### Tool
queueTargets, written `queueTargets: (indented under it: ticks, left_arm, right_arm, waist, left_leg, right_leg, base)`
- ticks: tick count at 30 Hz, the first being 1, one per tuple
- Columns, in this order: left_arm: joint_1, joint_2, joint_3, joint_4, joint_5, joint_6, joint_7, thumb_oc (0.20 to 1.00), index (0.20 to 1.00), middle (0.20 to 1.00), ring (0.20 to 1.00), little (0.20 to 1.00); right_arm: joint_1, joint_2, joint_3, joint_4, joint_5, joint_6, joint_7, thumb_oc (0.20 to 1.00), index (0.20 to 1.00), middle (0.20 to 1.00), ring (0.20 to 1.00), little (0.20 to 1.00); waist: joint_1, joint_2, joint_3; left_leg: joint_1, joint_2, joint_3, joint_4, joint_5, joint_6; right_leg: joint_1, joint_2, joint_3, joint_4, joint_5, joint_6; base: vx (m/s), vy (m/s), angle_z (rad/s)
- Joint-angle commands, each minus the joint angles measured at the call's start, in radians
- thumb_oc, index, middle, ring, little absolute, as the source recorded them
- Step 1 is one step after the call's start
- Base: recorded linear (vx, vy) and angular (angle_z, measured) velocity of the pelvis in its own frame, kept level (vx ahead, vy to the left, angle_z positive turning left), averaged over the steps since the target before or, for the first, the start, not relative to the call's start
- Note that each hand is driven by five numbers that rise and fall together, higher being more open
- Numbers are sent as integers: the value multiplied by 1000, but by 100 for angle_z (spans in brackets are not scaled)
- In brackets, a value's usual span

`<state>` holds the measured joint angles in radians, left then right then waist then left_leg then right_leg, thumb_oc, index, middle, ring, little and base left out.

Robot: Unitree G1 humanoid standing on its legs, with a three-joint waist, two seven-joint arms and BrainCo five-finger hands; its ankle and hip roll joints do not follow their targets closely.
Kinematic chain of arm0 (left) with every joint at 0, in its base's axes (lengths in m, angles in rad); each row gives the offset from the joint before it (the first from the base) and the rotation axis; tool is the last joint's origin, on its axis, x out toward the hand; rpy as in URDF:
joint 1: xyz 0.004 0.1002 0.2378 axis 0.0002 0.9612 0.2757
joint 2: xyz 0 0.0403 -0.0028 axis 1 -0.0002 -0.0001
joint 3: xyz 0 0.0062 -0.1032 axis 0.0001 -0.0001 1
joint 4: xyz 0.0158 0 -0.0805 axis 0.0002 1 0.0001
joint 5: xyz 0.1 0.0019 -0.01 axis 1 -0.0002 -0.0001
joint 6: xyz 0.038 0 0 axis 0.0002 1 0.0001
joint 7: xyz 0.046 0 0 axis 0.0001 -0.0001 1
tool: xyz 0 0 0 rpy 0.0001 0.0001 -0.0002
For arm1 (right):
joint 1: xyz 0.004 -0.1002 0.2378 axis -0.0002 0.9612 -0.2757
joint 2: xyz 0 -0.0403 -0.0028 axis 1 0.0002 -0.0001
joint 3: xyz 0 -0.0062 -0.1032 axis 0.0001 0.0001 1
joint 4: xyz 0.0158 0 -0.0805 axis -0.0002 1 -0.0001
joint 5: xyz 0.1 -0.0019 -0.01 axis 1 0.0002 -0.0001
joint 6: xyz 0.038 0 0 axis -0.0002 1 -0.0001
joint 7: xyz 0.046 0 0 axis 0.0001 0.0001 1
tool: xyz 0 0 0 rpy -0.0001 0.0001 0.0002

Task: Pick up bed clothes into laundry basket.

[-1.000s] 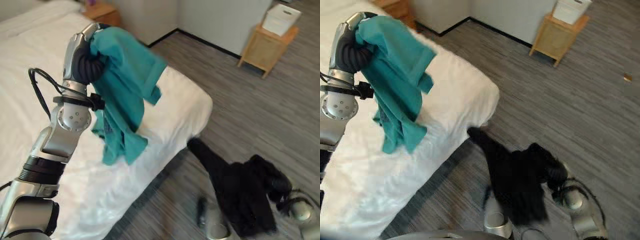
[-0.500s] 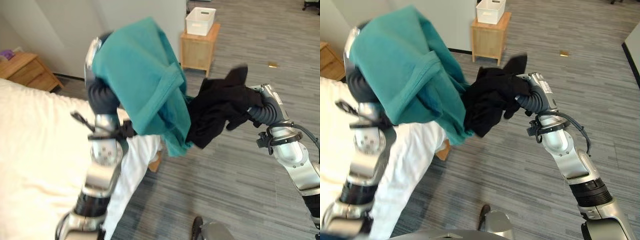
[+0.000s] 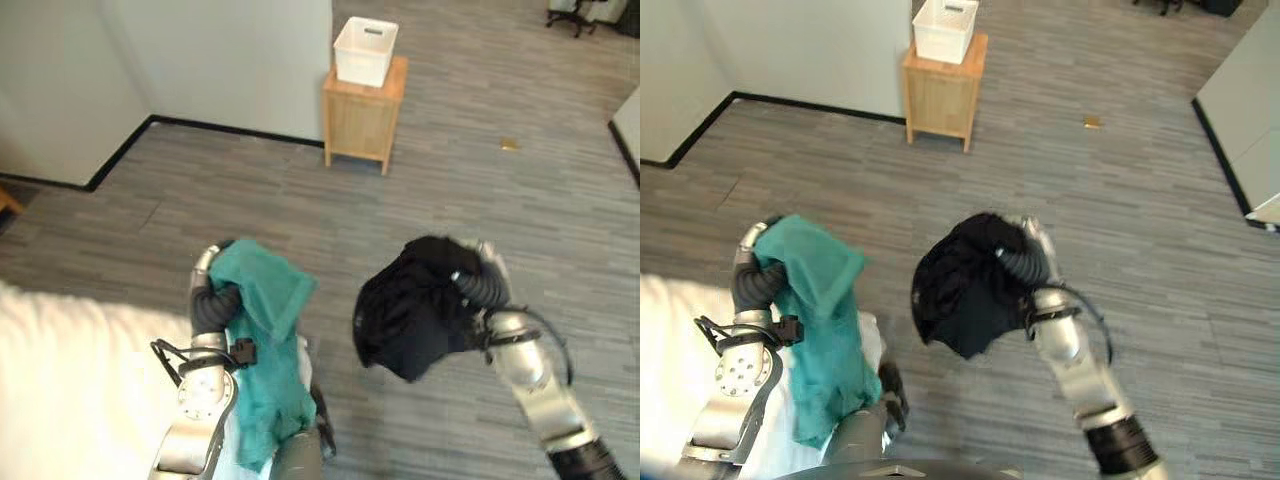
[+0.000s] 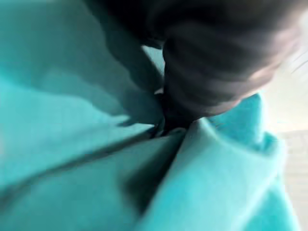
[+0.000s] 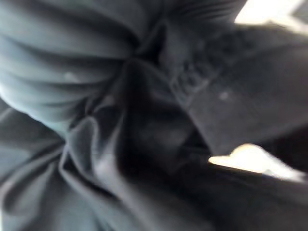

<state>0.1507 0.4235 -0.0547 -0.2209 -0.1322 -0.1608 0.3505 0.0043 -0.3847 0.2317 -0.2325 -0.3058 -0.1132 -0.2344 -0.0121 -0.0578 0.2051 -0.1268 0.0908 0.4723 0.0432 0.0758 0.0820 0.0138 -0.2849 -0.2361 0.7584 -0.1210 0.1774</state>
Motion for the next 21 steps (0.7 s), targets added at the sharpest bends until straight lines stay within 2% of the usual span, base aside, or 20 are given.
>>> queueTargets:
  ticks: [1,2,3,4,5,7,8,10,11,12,14,15,16,17,18,20,21]
  left_arm:
    - [-70,40,32,-86,42,-62,-7,200,200,200,200,200]
    - [-74,50,25,-96,44,-64,-20,200,200,200,200,200]
    - [-73,50,19,-102,40,-67,-25,200,200,200,200,200]
    - [-72,49,19,-103,40,-67,-25,200,200,200,200,200]
    - [-69,46,13,-106,34,-71,-32,200,200,200,200,200]
    - [-58,41,9,-107,32,-76,-48,200,200,200,200,200]
    - [-58,33,12,-99,19,-85,-55,200,200,200,200,200]
    - [-61,26,14,-87,21,-88,-52,200,200,200,200,200]
    - [-72,19,8,-66,18,-94,-56,200,200,200,200,200]
    - [-72,18,4,-57,29,-92,-63,200,200,200,200,200]
    - [-68,13,-1,-50,25,-92,-59,200,200,200,200,200]
    - [-62,8,-7,-57,20,-99,-68,200,200,200,200,200]
    - [-55,-10,-9,-56,-19,-96,-74,200,200,200,200,200]
    - [-41,-17,-11,-62,-36,-94,-78,200,200,200,200,200]
    - [-21,-29,-12,-66,-67,-103,-95,200,200,200,200,200]
    - [-10,-38,-22,-62,-100,-104,-106,200,200,200,200,200]
    - [-2,-46,-26,-61,-109,-108,-112,200,200,200,200,200]
  right_arm:
    - [-133,-58,-78,-50,0,-53,-51,200,200,200,200,200]
    - [-137,-64,-84,-64,-5,-59,-56,200,200,200,200,200]
    - [-137,-70,-85,-74,-8,-59,-58,200,200,200,200,200]
    - [-136,-71,-85,-74,-8,-59,-58,200,200,200,200,200]
    - [-134,-76,-86,-81,-7,-61,-59,200,200,200,200,200]
    - [-125,-78,-90,-93,-9,-56,-59,200,200,200,200,200]
    - [-124,-72,-94,-101,-11,-54,-64,200,200,200,200,200]
    - [-123,-69,-90,-103,-18,-52,-68,200,200,200,200,200]
    - [-110,-67,-87,-104,-36,-48,-75,200,200,200,200,200]
    - [-100,-72,-87,-101,-42,-50,-73,200,200,200,200,200]
    - [-92,-71,-80,-95,-47,-52,-70,200,200,200,200,200]
    - [-75,-75,-84,-99,-44,-53,-64,200,200,200,200,200]
    - [-58,-91,-77,-99,-29,-65,-51,200,200,200,200,200]
    - [-43,-99,-80,-102,-18,-66,-48,200,200,200,200,200]
    - [-38,-117,-95,-102,5,-72,-39,200,200,200,200,200]
    - [-50,-129,-90,-87,16,-64,-29,200,200,200,200,200]
    - [-54,-130,-86,-88,14,-65,-27,200,200,200,200,200]
  waist:
    - [1,51,-39]
    - [-12,58,-30]
    - [-31,56,-23]
    - [-33,56,-22]
    - [-47,50,-21]
    - [-69,45,-16]
    - [-91,45,-17]
    - [-104,49,-16]
    - [-130,50,-15]
    - [-132,49,-18]
    - [-139,44,-24]
    - [-148,46,-28]
    - [-140,56,-18]
    - [-112,47,4]
    - [-79,23,30]
    - [-30,13,48]
    - [-10,14,52]
  left_leg:
    - [134,120,53,-130,-49,-102]
    - [163,124,45,-130,-75,-117]
    - [183,112,25,-130,-96,-125]
    - [185,112,23,-130,-97,-126]
    - [206,105,7,-130,-119,-137]
    - [243,102,-17,-130,-152,-159]
    - [279,115,-33,-130,-184,-189]
    - [299,120,-38,-130,-204,-200]
    - [351,120,-58,-130,-245,-206]
    - [378,110,-70,-130,-276,-200]
    - [410,101,-84,-130,-280,-203]
    - [430,114,-81,-93,-267,-215]
    - [348,208,-126,258,-149,-228]
    - [268,215,-178,446,-101,-211]
    - [131,192,-263,669,-104,-195]
    - [-16,87,-301,673,-195,-167]
    - [-61,62,-298,608,-214,-156]
  right_leg:
    - [7,4,-105,-222,138,60]
    - [-53,-32,-150,-294,107,25]
    - [-83,-29,-152,-344,74,11]
    - [-80,-29,-155,-343,72,11]
    - [-109,-14,-146,-450,56,-2]
    - [-120,13,-135,-686,102,0]
    - [-188,-6,-133,-821,174,29]
    - [-234,-16,-114,-832,186,41]
    - [-278,-11,-72,-823,193,45]
    - [-257,3,-49,-825,187,42]
    - [-239,9,-28,-824,200,34]
    - [-215,17,-22,-822,203,24]
    - [-140,67,-41,-834,193,-32]
    - [-88,85,-45,-840,170,-68]
    - [-17,107,-36,-846,126,-108]
    - [35,120,7,-846,86,-112]
    - [54,131,33,-846,69,-108]
  base:
    - [428,-5,12]
    - [476,-33,16]
    - [477,-38,37]
    - [395,-105,52]
    - [356,-140,87]
    - [576,-249,78]
    - [645,-293,40]
    - [494,-193,41]
    - [520,-155,47]
    - [680,-235,51]
    - [333,-131,37]
    - [428,-361,46]
    - [581,-540,16]
    - [692,-679,-5]
    - [569,-430,-56]
    - [498,-151,-56]
    - [434,13,-100]
